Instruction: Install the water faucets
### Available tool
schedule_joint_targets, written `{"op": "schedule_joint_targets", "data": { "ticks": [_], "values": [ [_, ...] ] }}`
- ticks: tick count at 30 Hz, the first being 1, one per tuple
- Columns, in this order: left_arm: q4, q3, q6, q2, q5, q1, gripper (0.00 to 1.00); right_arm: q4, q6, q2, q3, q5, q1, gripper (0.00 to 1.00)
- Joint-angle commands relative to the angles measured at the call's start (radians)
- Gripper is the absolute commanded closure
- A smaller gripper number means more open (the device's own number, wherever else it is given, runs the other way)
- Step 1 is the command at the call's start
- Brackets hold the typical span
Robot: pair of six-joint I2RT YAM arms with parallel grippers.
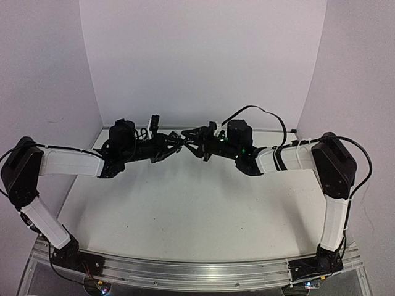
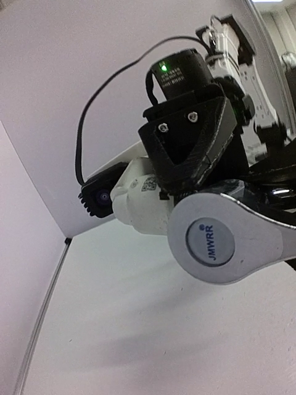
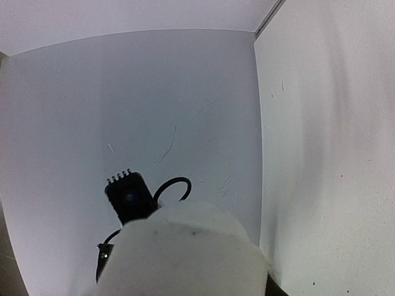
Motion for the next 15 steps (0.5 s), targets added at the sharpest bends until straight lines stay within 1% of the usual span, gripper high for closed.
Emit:
{"op": "schedule_joint_targets", "data": {
  "ticks": [1,2,4,6,9,11,13,14,15],
  "values": [
    [-0.182,0.046,0.491,-0.107,-0.249,-0.050,1.00,0.061,0.170,-0.010,0.037,-0.011,0.039,1.00],
    [-0.237,0.054,0.578,-0.126,-0.335,-0.069,1.00,0.051,0.173,-0.014,0.032,-0.003,0.041,1.00],
    [-0.275,0.050,0.711,-0.154,-0.448,-0.117,1.00,0.034,0.181,-0.018,0.028,0.004,0.045,1.00],
    [-0.278,0.036,0.811,-0.179,-0.527,-0.149,1.00,0.027,0.200,-0.013,0.028,0.007,0.051,1.00],
    [-0.292,0.033,1.022,-0.182,-0.627,-0.209,1.00,-0.008,0.211,-0.003,0.054,0.000,0.061,1.00],
    [-0.296,0.016,1.203,-0.180,-0.682,-0.260,1.00,-0.034,0.215,-0.005,0.070,-0.005,0.067,1.00],
    [-0.298,-0.009,1.435,-0.164,-0.797,-0.331,1.00,-0.084,0.202,-0.014,0.087,-0.010,0.071,1.00],
    [-0.304,-0.013,1.526,-0.149,-0.854,-0.349,1.00,-0.110,0.193,-0.022,0.093,-0.009,0.073,1.00],
    [-0.307,-0.021,1.586,-0.139,-0.888,-0.362,1.00,-0.121,0.189,-0.026,0.094,-0.008,0.073,1.00]
  ]
}}
